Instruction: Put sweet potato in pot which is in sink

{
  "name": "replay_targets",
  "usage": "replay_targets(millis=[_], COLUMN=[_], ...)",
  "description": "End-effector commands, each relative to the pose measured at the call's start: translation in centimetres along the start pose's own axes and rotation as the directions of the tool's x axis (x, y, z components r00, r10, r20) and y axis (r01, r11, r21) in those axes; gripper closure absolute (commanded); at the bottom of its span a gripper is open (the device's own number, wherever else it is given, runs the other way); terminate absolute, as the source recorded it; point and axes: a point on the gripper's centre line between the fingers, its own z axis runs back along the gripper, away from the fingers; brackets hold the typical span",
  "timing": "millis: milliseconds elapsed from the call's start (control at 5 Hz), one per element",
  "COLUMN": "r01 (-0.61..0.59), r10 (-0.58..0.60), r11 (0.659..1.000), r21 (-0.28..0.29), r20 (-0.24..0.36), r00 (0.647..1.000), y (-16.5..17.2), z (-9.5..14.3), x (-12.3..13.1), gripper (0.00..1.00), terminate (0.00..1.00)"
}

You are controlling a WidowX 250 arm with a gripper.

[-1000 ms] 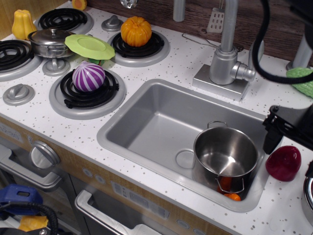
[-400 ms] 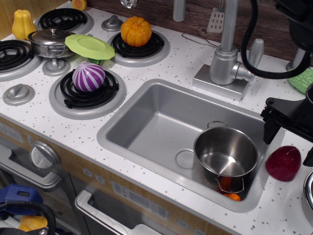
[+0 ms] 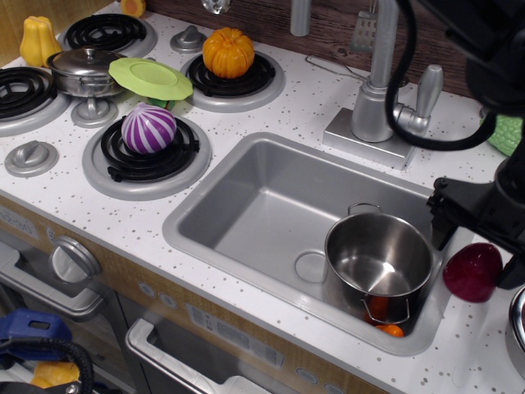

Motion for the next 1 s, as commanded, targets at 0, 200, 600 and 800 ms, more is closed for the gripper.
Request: replay_targets(millis=[0,200,600,800], r01=[-0.005,-0.031,-0.001,0.056], r10=[0.007,0.036,0.003,-0.057], r11=[1.000,0.997,0.997,0.998], r21=[-0.028,-0.075,-0.073,-0.020], r20=[0.063,0.063,0.027,-0.047], r00=[0.998,0.997,1.000,0.997], y=[0.5,0.4,1.5,2.8], z=[0.0,0.2,1.4,3.3], x=[0.3,0.3,0.5,0.3], gripper=[0.00,1.00,1.00,1.00], terminate=[0.00,0.00,0.00,0.00])
